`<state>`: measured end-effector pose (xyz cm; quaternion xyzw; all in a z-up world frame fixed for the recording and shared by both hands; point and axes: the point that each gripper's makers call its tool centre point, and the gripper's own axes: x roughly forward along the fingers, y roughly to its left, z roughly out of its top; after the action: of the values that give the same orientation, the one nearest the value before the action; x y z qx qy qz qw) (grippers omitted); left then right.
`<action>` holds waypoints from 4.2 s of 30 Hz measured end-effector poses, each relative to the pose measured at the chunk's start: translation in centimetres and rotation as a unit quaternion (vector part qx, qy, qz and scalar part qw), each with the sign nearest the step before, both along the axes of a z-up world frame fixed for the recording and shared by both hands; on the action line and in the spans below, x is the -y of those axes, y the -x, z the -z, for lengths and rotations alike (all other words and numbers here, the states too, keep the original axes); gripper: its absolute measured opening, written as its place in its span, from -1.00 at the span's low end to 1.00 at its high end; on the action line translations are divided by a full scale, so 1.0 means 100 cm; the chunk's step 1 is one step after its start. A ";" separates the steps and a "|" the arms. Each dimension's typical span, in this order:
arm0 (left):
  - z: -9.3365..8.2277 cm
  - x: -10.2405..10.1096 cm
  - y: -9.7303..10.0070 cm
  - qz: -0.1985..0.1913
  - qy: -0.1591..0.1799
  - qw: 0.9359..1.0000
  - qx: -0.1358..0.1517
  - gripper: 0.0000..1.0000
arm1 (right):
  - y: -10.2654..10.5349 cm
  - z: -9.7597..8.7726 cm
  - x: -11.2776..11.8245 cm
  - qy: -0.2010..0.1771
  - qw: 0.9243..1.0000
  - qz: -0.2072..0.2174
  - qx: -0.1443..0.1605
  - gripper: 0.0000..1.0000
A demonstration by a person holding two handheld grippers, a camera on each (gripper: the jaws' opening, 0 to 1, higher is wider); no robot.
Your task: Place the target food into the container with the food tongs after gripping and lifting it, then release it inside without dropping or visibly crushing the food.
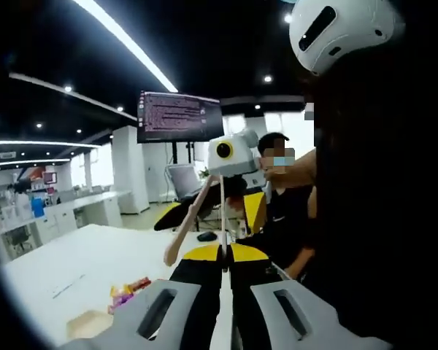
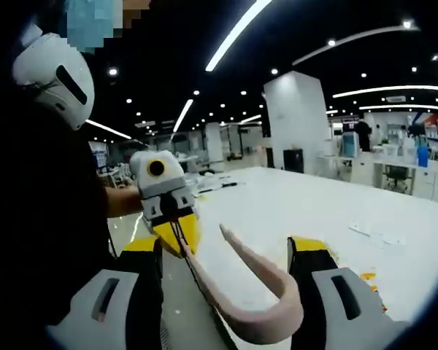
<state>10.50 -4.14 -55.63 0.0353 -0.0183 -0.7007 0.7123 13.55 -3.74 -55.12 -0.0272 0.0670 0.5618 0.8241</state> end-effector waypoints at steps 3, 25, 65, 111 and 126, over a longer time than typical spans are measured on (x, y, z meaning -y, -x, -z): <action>-0.007 -0.002 0.002 0.006 0.011 1.000 -0.007 -1.00 | 0.002 -0.006 -0.003 0.000 1.000 -0.007 0.004 0.38; -0.018 0.004 0.015 0.028 0.025 0.999 -0.009 -1.00 | 0.017 -0.019 -0.017 -0.012 0.998 -0.059 0.029 0.32; -0.027 0.006 0.032 0.040 0.016 0.999 0.002 -1.00 | 0.051 -0.033 -0.015 -0.012 0.992 -0.123 0.027 -0.18; -0.045 0.005 0.045 0.047 0.066 0.996 -0.035 -1.00 | 0.063 -0.038 -0.015 -0.024 0.989 -0.142 -0.029 -0.25; -0.041 0.006 0.041 0.042 0.099 0.990 -0.090 -1.00 | 0.056 -0.049 -0.013 -0.049 0.989 -0.138 -0.020 -0.37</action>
<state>6.45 -4.71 -51.53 -0.0997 -0.0250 -0.7254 0.6806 7.99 -2.44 -50.23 0.0149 0.0513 0.6731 0.7376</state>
